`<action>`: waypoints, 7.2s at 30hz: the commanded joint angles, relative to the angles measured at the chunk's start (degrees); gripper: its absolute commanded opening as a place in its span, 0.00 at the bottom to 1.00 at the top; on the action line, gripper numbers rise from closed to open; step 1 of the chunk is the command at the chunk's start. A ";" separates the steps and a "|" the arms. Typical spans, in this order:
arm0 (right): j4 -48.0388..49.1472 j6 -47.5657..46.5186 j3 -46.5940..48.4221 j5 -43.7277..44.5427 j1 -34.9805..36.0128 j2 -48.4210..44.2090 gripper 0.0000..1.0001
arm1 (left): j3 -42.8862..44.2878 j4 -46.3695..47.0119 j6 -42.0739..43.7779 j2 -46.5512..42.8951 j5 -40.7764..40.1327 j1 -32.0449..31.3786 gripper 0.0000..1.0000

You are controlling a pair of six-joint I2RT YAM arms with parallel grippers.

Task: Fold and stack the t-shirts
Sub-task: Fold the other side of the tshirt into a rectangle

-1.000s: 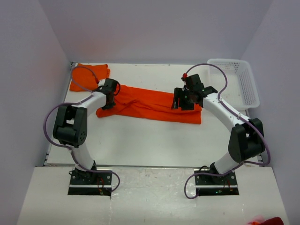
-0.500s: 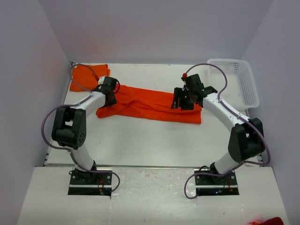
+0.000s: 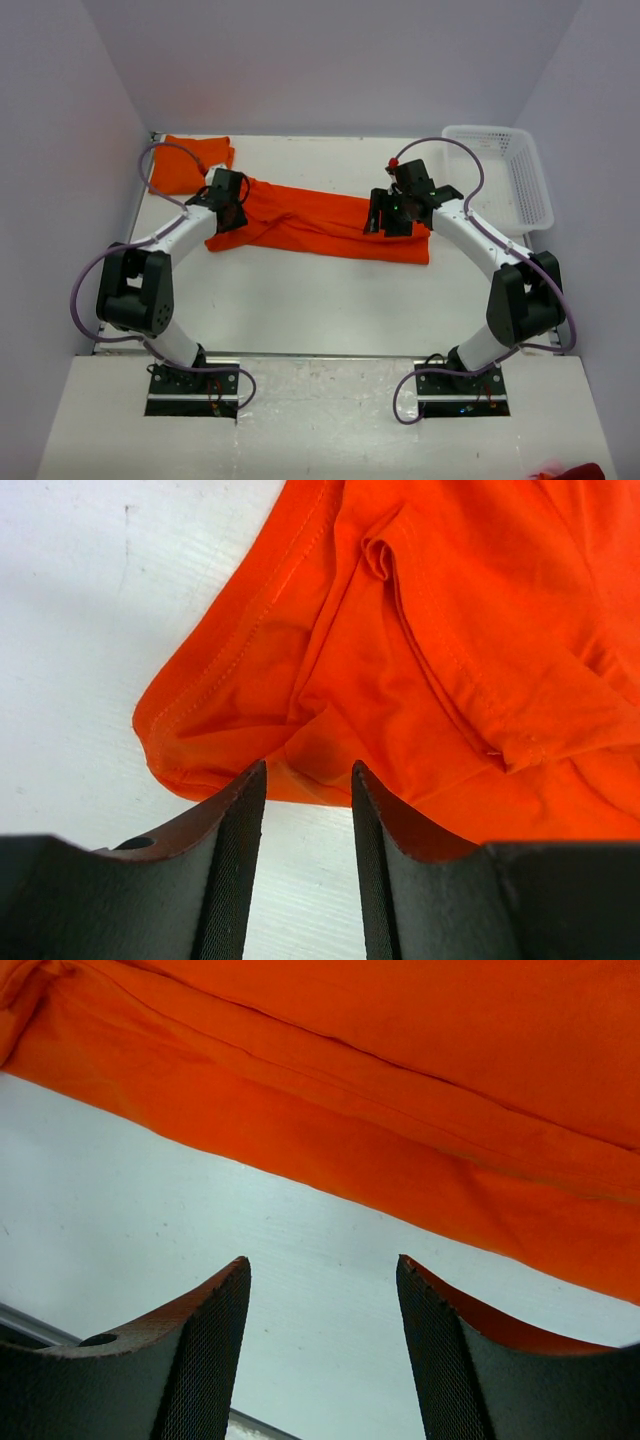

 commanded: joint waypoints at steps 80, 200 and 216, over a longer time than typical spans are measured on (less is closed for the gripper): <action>-14.78 2.03 7.02 15.51 -12.18 7.19 0.61 | 9.22 -2.14 -8.44 8.99 -17.39 2.71 0.54; -12.41 -1.75 20.47 9.45 -7.26 -2.30 0.49 | 11.33 11.58 2.19 16.89 2.39 -7.58 0.37; -11.53 -0.69 19.50 6.81 -7.26 -0.81 0.49 | 13.79 13.68 4.83 16.81 3.09 -7.40 0.00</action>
